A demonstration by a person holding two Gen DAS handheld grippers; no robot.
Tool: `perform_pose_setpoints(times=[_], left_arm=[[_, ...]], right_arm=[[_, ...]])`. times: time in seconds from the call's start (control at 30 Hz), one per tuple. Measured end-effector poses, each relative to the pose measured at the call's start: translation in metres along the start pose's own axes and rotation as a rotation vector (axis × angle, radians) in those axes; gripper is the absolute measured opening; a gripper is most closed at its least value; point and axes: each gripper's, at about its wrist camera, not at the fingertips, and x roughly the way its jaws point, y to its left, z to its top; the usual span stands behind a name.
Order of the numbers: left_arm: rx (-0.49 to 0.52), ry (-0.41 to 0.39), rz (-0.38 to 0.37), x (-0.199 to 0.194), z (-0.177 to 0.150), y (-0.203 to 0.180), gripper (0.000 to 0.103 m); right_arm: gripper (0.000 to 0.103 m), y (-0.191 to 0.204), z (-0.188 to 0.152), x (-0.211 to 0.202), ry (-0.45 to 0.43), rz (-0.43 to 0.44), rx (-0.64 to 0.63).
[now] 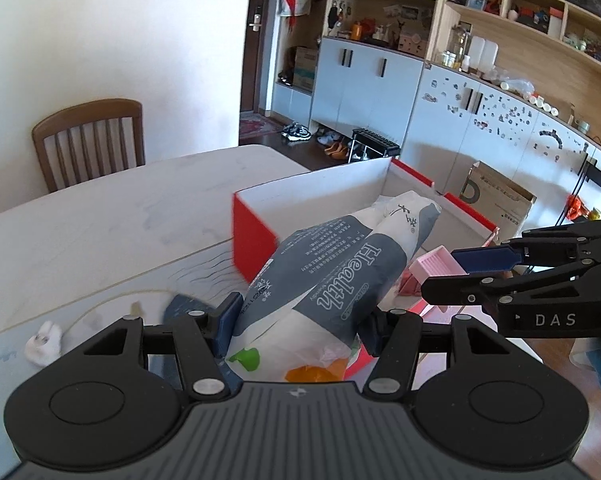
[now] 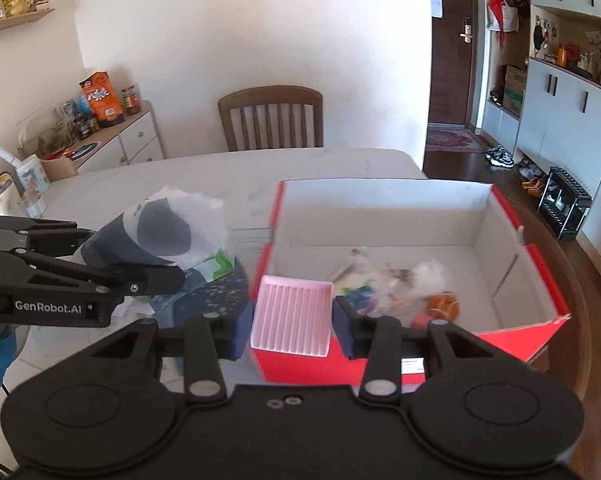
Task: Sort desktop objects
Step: 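Carry the Health bag and pink comb tray with both tools toward the box, then lower the Health bag with left tool while right tool lowers the comb tray into the box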
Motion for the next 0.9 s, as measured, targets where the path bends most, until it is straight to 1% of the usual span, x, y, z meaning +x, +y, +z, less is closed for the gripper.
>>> perform_pose_setpoints(times=[0.33,0.53,0.8,0.9], left_arm=[[0.077,-0.006,-0.003,0.028,0.037,-0.037,0.058],[0.126,0.008,-0.01,0.051,0.06,-0.052,0.058],[0.218,0.01,0.005,0.085,0.086,-0.071,0.058],[0.255,0.029,0.004,0.103,0.096,-0.079,0.058]], right_arm=[[0.042,-0.043,0.004,-0.004,-0.015,-0.033,-0.004],[0.042,-0.061,0.006,-0.002,-0.021,-0.052,-0.004],[0.042,-0.086,0.01,0.006,-0.016,-0.076,0.0],[0.042,-0.095,0.012,0.012,-0.004,-0.087,0.005]])
